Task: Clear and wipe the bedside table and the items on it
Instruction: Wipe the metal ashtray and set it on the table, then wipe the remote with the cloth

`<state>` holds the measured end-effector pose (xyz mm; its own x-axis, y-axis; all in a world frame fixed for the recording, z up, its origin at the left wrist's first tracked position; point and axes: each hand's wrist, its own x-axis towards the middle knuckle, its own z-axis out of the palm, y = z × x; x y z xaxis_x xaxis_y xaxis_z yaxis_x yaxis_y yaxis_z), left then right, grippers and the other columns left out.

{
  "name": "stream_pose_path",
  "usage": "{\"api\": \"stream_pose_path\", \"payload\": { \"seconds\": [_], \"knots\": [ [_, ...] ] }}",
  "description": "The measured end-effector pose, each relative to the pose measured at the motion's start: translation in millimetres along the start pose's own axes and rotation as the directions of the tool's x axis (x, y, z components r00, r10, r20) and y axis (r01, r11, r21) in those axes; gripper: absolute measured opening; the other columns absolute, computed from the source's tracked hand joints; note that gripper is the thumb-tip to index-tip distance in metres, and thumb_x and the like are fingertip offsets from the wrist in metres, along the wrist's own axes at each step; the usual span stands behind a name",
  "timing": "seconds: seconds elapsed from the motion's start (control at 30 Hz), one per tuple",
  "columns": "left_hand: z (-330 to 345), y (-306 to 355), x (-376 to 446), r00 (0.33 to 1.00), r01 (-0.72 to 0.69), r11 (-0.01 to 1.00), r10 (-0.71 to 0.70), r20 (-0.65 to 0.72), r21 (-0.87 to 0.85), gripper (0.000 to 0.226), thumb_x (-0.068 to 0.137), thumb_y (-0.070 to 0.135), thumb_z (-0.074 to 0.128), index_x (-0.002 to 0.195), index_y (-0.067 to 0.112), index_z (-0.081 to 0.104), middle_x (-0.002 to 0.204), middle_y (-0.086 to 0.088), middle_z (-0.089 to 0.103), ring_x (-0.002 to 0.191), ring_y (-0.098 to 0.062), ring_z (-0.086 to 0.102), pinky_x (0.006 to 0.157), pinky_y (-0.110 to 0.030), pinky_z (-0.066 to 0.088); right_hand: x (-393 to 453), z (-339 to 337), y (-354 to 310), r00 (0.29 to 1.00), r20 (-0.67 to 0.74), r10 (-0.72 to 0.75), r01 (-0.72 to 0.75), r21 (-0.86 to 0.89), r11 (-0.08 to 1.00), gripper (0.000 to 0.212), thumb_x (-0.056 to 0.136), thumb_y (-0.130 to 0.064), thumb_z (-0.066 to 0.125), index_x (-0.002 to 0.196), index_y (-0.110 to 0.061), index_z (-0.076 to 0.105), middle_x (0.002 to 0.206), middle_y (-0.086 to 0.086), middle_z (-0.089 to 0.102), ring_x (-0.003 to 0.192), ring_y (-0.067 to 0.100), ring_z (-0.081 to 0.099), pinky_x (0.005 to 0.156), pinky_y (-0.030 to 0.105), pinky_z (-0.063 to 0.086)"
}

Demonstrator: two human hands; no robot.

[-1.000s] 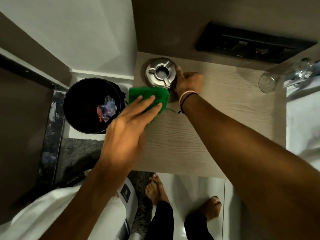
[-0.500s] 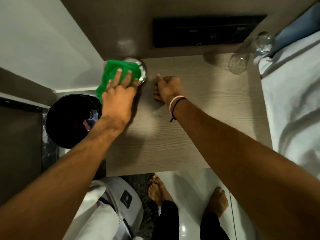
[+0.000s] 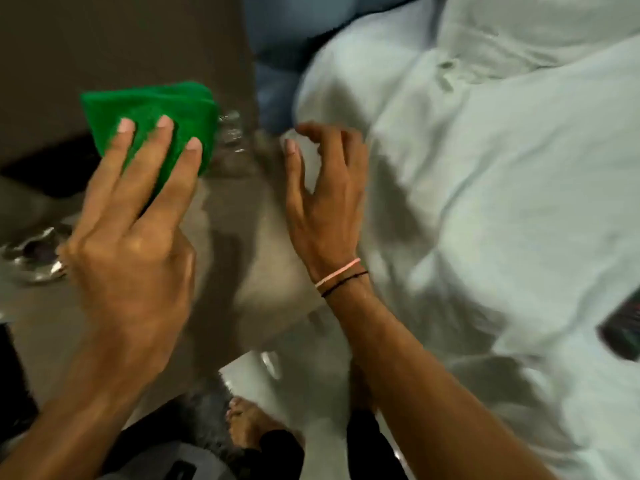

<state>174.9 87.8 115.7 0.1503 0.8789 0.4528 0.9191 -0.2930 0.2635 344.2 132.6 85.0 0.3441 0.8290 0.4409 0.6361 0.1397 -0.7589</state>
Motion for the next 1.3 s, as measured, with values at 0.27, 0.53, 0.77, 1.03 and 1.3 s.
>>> {"api": "stream_pose_path", "payload": {
  "seconds": [0.27, 0.53, 0.77, 1.03, 1.3],
  "knots": [
    [59.7, 203.7, 62.5, 0.914, -0.406, 0.893, 0.397, -0.086, -0.193, 0.043, 0.102, -0.009, 0.038, 0.139, 0.007, 0.055, 0.148, -0.015, 0.048, 0.142, -0.038, 0.040, 0.113, -0.039, 0.038, 53.7, -208.5, 122.8, 0.876, -0.457, 0.155, -0.355, -0.395, 0.847, 0.040, 0.089, -0.031, 0.064, 0.127, -0.020, 0.063, 0.131, 0.010, 0.056, 0.121, 0.028, 0.052, 0.097, 0.045, 0.044],
    [113.2, 301.4, 53.2, 0.804, -0.586, 0.779, 0.594, -0.038, -0.225, 0.067, 0.079, -0.029, 0.050, 0.134, 0.008, 0.061, 0.142, -0.012, 0.057, 0.135, -0.037, 0.050, 0.073, -0.049, 0.060, -4.7, -302.3, 238.5, 0.709, -0.425, 0.562, -0.704, -0.473, 0.530, 0.066, 0.095, -0.038, 0.058, 0.154, -0.019, 0.036, 0.157, 0.027, 0.030, 0.147, 0.043, 0.028, 0.120, 0.056, 0.025],
    [104.1, 269.5, 45.8, 0.822, -0.565, 0.794, 0.566, -0.066, -0.224, 0.042, 0.097, -0.015, 0.045, 0.126, 0.007, 0.067, 0.134, -0.014, 0.062, 0.129, -0.039, 0.056, 0.079, -0.048, 0.062, 2.1, -287.8, 209.8, 0.804, -0.371, 0.465, -0.555, -0.190, 0.810, 0.066, 0.086, -0.005, 0.063, 0.148, -0.014, 0.047, 0.154, 0.012, 0.042, 0.137, 0.021, 0.047, 0.104, 0.001, 0.033],
    [38.7, 124.7, 54.1, 0.999, -0.032, 0.978, 0.041, 0.036, -0.205, 0.062, 0.084, -0.021, 0.041, 0.135, 0.009, 0.060, 0.145, -0.010, 0.054, 0.140, -0.031, 0.045, 0.119, -0.031, 0.033, 0.9, -137.1, 51.2, 0.654, 0.663, 0.364, -0.735, 0.671, 0.098, 0.058, 0.085, 0.005, 0.061, 0.141, -0.010, 0.055, 0.143, 0.020, 0.058, 0.130, 0.035, 0.057, 0.113, 0.047, 0.044],
    [-4.3, -20.9, 36.7, 0.945, 0.272, 0.955, -0.242, 0.218, -0.117, 0.061, 0.084, 0.006, 0.032, 0.134, 0.024, 0.061, 0.146, 0.001, 0.055, 0.140, -0.021, 0.047, 0.114, -0.033, 0.039, -59.2, 21.1, -42.6, 0.354, 0.920, 0.166, -0.793, 0.390, -0.468, 0.051, 0.094, -0.019, 0.050, 0.145, -0.012, 0.049, 0.137, 0.014, 0.062, 0.121, 0.029, 0.063, 0.125, 0.043, 0.022]
  ]
}}
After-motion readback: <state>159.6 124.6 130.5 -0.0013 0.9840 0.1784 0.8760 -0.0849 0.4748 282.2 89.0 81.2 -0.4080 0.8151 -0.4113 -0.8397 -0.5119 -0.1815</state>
